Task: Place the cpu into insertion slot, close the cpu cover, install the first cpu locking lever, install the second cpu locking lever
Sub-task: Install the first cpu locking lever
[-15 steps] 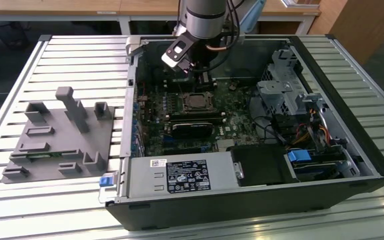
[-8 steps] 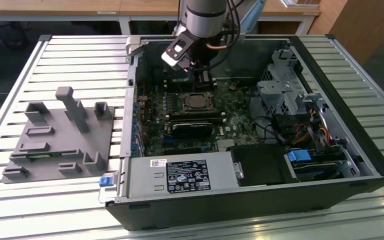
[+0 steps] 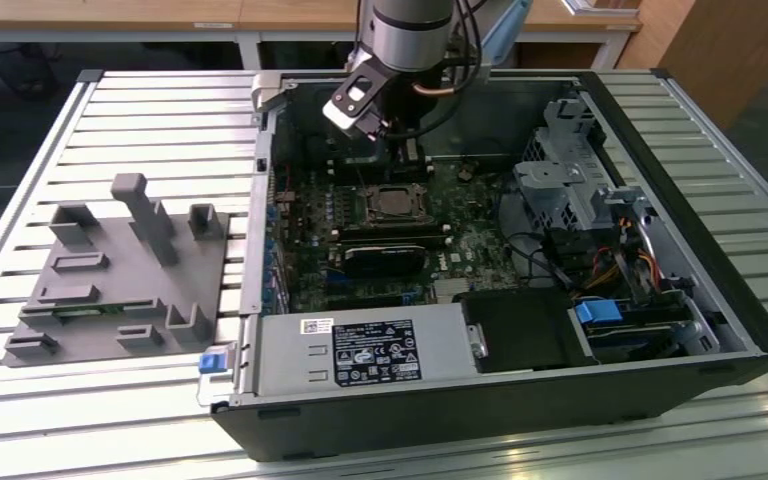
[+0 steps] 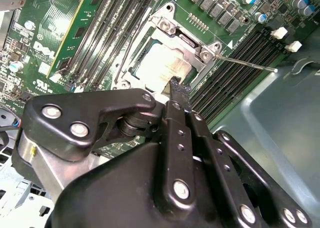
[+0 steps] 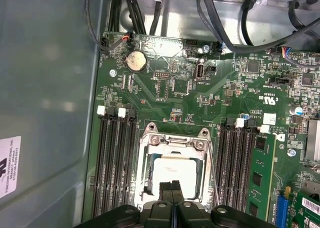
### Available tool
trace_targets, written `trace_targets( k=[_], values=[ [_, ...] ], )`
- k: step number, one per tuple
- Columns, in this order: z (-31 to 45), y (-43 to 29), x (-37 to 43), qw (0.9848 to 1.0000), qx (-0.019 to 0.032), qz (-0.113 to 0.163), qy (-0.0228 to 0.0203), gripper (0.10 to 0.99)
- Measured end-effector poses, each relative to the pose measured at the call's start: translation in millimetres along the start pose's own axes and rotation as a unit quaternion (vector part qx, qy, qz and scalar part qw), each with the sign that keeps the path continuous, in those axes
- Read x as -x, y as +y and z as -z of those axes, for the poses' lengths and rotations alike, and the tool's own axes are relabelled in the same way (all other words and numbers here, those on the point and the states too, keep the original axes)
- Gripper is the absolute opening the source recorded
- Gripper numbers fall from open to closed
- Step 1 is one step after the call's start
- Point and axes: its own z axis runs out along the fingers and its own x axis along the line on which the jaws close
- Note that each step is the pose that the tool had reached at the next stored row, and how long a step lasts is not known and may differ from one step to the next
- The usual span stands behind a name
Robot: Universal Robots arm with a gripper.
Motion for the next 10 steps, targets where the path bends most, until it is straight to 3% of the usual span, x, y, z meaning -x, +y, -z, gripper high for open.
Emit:
trace_targets(
  k=[10],
  values=[
    [2.5, 0.0, 0.0, 1.0000, -0.0001, 0.000, -0.0002, 0.106]
  ],
)
